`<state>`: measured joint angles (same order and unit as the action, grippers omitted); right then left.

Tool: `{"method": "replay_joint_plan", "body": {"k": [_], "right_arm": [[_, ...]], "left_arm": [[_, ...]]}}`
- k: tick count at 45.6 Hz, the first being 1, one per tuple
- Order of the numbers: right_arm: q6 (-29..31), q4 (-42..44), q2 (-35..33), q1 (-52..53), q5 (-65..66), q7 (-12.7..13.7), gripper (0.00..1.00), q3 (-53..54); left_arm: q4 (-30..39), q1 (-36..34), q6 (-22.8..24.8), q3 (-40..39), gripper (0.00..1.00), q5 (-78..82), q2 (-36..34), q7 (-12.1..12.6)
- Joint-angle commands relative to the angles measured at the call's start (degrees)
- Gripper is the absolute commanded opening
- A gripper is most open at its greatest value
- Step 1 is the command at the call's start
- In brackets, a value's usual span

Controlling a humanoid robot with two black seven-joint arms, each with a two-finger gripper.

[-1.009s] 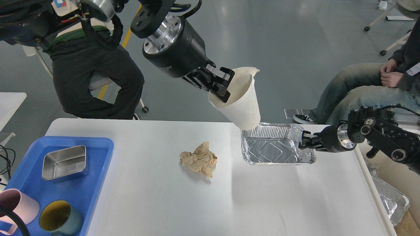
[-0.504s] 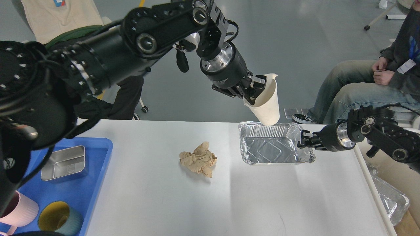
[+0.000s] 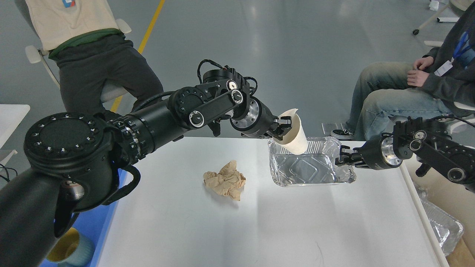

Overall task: Tidy desktop
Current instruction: 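Lift the paper cup and lower it into the foil tray, then release the paper cup and raise the left gripper away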

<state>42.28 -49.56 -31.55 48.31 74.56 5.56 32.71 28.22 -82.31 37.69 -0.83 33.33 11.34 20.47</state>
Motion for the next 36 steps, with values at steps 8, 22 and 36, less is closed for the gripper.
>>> {"method": "replay_joint_plan", "body": {"k": [8, 22, 36], "right_arm": [[0.08, -3.00, -1.23, 0.03, -0.12, 0.15, 0.00, 0.77], [0.08, -2.91, -1.15, -0.15, -0.12, 0.24, 0.00, 0.95], [-0.01, -2.83, -0.97, -0.41, -0.03, 0.24, 0.00, 0.87]], "left_arm": [[1.75, 4.52, -4.91, 0.04, 0.05, 3.15, -0.18, -3.68], [5.09, 7.43, -9.21, 0.04, 0.65, 3.15, -0.26, -4.64], [5.18, 7.25, -12.65, -0.49, 0.96, 3.06, -0.35, -5.70]]}}
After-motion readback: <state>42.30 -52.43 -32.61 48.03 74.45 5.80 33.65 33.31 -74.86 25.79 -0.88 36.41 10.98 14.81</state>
